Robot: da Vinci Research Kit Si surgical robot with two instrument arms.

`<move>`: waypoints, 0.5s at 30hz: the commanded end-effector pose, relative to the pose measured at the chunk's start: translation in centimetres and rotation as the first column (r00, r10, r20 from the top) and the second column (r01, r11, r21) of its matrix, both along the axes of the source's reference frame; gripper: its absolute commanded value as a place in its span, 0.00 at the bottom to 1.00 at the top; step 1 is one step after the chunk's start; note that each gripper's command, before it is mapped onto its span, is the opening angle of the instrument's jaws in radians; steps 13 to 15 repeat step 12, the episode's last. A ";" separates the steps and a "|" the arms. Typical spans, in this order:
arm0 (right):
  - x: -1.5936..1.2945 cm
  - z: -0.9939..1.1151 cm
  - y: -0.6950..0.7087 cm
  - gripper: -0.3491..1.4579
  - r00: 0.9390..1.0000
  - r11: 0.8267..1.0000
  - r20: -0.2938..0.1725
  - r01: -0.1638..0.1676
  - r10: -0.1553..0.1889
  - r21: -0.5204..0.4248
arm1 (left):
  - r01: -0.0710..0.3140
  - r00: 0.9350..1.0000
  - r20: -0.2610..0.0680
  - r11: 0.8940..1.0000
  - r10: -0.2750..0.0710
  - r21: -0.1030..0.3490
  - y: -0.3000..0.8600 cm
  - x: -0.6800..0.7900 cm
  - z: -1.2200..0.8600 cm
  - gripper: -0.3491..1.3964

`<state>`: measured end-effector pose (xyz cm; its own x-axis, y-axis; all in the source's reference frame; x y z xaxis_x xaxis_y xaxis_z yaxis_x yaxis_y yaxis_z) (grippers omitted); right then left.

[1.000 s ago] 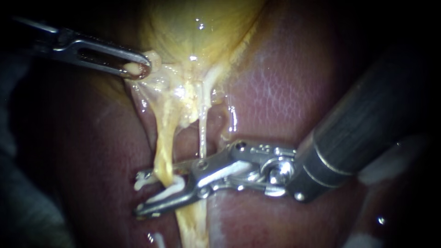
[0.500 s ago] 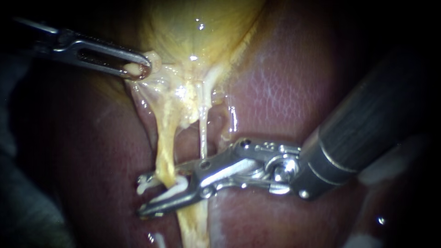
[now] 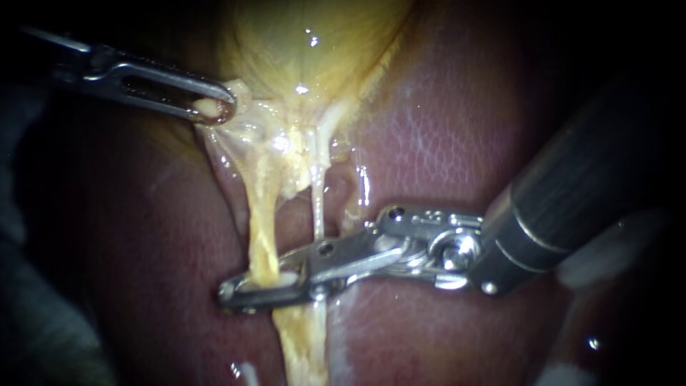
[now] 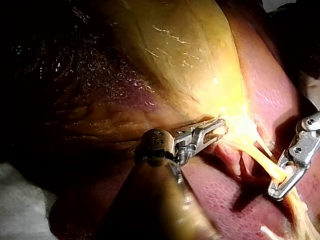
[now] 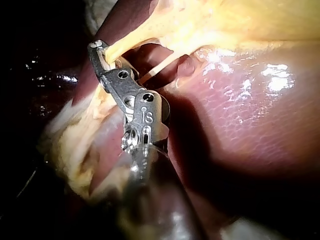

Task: Clipping first clip left tube

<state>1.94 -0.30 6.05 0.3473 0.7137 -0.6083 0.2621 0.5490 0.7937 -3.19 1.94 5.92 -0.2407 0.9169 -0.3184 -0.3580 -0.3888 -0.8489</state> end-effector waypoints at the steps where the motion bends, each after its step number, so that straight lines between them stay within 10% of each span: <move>1: -0.01 0.02 -0.01 0.00 1.000 1.000 -0.002 -0.001 0.001 -0.004 | 0.000 1.000 0.000 1.000 0.000 0.000 0.00 0.00 0.00 0.00; 15: -0.01 0.04 -0.04 0.00 1.000 1.000 -0.002 0.002 -0.002 -0.007 | 0.000 1.000 0.000 1.000 0.000 0.000 0.00 0.00 0.00 0.00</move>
